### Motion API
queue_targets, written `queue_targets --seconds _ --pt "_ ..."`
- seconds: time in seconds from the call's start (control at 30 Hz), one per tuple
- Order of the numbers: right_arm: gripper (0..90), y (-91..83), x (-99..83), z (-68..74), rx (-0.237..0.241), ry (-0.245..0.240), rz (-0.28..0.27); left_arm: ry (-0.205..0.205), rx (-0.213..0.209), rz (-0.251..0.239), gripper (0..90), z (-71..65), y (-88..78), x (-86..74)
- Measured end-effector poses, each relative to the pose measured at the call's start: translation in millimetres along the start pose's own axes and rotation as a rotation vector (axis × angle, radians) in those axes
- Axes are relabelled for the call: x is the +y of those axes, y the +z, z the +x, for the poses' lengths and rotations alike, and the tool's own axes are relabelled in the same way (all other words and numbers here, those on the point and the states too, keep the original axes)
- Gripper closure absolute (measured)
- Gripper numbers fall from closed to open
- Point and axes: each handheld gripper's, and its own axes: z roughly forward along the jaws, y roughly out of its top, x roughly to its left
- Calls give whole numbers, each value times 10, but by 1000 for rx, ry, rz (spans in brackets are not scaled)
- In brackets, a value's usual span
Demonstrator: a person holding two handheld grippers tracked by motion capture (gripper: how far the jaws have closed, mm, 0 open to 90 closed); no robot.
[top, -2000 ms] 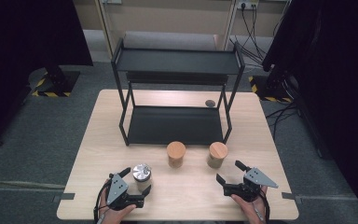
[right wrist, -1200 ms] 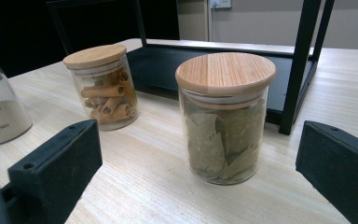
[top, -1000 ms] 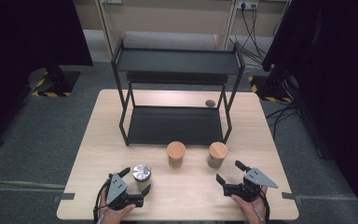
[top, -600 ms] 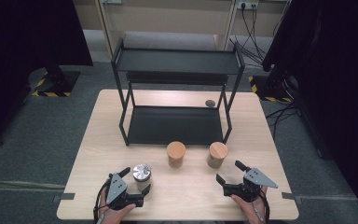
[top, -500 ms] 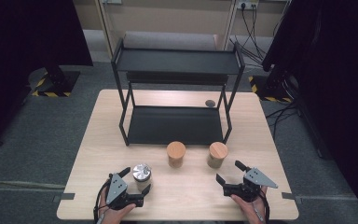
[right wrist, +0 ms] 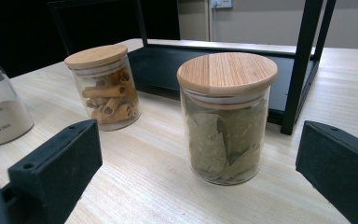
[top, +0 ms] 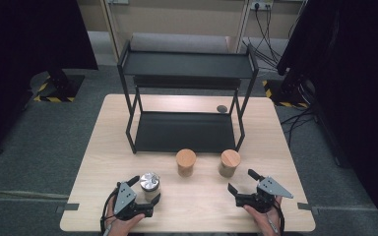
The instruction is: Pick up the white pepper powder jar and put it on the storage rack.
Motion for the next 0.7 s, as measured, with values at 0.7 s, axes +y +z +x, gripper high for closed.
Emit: queue_targets --seconds 0.7 --pt "5 -3 0 3 1 -2 -2 -22 0 8 218 -5 70 24"
